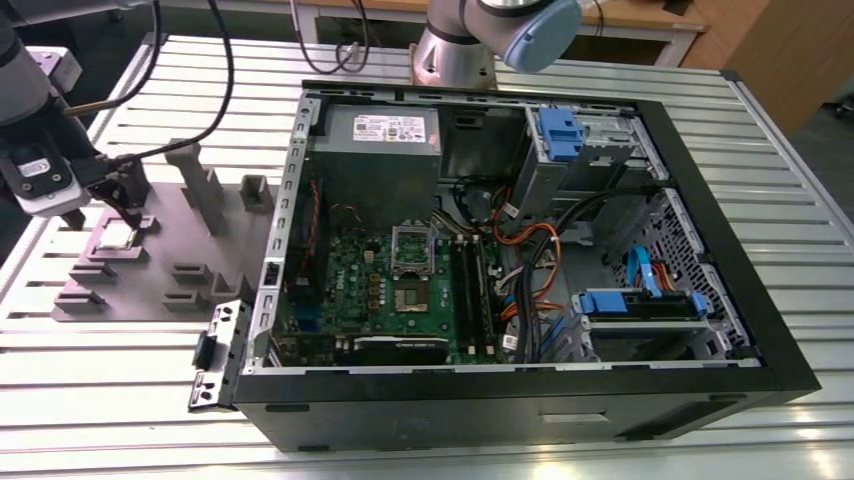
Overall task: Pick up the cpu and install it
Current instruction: 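Pick up the cpu and move it towards the insertion slot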
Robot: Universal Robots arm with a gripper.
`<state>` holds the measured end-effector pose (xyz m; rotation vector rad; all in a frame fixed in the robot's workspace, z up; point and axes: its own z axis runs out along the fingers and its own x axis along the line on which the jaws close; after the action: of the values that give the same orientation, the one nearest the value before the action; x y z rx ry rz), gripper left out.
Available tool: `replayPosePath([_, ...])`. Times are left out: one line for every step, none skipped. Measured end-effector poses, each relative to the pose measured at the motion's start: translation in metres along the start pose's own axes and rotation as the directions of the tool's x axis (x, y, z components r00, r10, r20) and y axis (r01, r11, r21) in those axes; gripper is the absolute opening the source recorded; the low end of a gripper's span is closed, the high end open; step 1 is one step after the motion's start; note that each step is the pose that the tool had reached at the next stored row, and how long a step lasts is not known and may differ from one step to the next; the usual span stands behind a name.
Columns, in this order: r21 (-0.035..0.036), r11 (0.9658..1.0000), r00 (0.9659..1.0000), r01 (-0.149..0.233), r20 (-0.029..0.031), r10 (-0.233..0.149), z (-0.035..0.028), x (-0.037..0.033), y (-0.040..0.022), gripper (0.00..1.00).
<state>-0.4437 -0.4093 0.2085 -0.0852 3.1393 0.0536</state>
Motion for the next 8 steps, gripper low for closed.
replayPosePath([0.0000,1.0000,1.0000,0.000,0.0000,0.000,0.0018,0.0003,-0.0001,0.66])
replayPosePath([0.0001,1.0000,1.0000,0.000,-0.0001,0.000,0.0036,0.0006,-0.0001,0.66])
replayPosePath([0.0000,1.0000,1.0000,0.000,0.0000,0.000,0.0054,0.0007,-0.0002,0.66])
replayPosePath([0.0000,1.0000,1.0000,0.000,0.0000,0.000,0.0072,0.0008,-0.0003,0.66])
replayPosePath([0.0000,1.0000,1.0000,-0.001,0.0000,0.001,0.0090,0.0010,-0.0003,0.66])
replayPosePath([0.0001,1.0000,1.0000,-0.002,-0.0002,0.002,0.0108,0.0016,-0.0003,0.66])
replayPosePath([0.0001,1.0000,1.0000,-0.003,0.0000,0.003,0.0126,0.0023,-0.0003,0.66])
replayPosePath([0.0000,1.0000,1.0000,-0.004,0.0001,0.004,0.0145,0.0028,-0.0003,0.66])
